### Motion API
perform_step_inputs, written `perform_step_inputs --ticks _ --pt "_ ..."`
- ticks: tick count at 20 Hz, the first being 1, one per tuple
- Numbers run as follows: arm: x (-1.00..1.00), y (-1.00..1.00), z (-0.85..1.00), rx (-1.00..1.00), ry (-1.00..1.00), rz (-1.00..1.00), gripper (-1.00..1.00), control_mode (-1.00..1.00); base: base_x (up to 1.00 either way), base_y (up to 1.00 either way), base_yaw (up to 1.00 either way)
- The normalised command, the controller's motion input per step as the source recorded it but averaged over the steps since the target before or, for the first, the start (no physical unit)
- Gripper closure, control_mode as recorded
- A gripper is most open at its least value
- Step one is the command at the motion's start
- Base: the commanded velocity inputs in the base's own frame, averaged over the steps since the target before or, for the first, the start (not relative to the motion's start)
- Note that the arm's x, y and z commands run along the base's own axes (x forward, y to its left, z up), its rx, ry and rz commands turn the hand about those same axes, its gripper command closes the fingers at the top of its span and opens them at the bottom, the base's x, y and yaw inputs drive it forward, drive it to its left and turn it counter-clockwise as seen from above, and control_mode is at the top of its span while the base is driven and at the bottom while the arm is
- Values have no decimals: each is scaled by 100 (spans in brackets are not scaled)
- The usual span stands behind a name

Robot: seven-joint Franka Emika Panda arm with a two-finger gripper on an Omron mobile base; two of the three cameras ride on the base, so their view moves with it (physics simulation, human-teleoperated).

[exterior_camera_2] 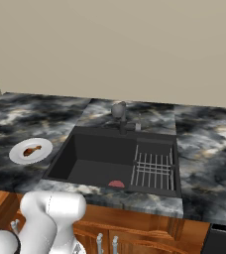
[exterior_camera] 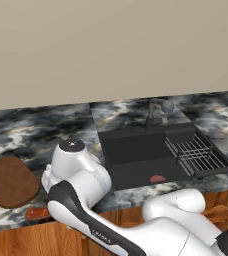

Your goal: Pick up the knife from the drawer and place it on the cutting board. Then place the meat from the plate to the cutting board.

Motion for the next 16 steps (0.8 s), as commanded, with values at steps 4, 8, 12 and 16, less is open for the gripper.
perform_step_inputs --ticks 4,8,12,16 --pt "33 -8 22 4 0 0 100 -100 0 0 0" --pt "35 -6 12 4 0 0 100 -100 0 0 0" --pt "47 1 0 0 0 0 100 -100 0 0 0" --pt "60 2 0 0 0 0 100 -100 0 0 0"
